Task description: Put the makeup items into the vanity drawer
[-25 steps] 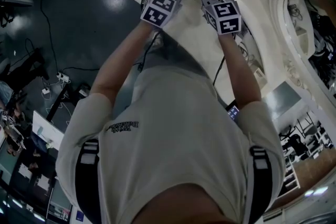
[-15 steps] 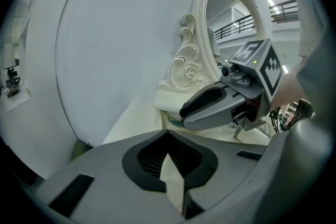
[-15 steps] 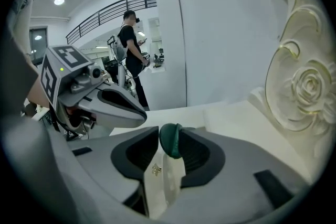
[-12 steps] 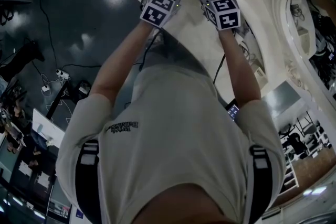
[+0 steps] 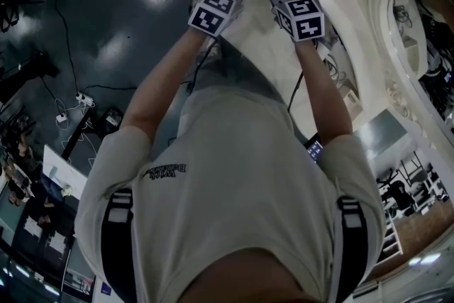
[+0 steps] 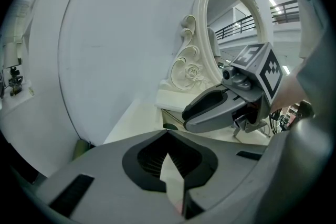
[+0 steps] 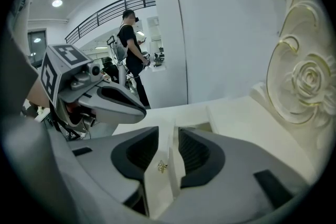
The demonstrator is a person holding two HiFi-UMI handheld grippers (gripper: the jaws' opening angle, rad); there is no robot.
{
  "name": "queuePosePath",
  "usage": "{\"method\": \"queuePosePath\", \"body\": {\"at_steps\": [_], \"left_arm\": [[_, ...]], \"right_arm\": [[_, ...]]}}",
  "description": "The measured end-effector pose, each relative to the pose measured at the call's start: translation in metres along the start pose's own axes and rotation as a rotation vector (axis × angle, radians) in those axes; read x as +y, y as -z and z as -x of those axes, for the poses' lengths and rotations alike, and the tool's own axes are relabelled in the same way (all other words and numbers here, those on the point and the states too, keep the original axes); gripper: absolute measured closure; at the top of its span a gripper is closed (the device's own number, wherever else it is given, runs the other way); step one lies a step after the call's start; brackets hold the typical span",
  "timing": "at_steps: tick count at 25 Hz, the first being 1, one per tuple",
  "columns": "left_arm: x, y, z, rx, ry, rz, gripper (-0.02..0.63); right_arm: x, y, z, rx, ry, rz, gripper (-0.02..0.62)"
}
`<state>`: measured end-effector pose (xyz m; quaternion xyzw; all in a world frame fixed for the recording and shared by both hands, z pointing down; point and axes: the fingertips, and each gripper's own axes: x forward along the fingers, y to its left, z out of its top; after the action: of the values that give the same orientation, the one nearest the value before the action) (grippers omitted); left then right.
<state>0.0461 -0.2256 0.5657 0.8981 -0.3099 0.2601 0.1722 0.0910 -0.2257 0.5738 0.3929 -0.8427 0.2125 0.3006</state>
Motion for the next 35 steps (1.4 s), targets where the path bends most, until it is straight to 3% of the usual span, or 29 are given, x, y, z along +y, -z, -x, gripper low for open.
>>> {"method": "queuePosePath", "body": {"at_steps": [6,8,15,19,30,35], "left_arm": [[0.000,-0.009,0.010,-0.026,-0.006,-0.007,0.592],[-0.002,-0.017,0.015,-0.044,-0.001,-0.024,0.592],[-0.009,-0.056,0.042,-0.117,-0.019,-0.053,0.592],[-0.019,-0.087,0.064,-0.179,-0.020,-0.075,0.592],[-0.056,-0.169,0.163,-0.391,-0.040,-0.157,0.592],[-0.077,-0.185,0.205,-0.457,-0.051,-0.170,0.592]], "right_arm": [[0.001,-0.013,0.009,-0.040,0.005,0.000,0.480],[0.002,-0.023,0.016,-0.063,0.010,0.009,0.514],[0.011,-0.071,0.060,-0.181,0.030,0.041,0.540],[0.020,-0.099,0.097,-0.265,0.047,0.068,0.588],[0.069,-0.157,0.203,-0.484,0.049,0.136,0.589],[0.100,-0.165,0.250,-0.527,0.025,0.178,0.589]]}}
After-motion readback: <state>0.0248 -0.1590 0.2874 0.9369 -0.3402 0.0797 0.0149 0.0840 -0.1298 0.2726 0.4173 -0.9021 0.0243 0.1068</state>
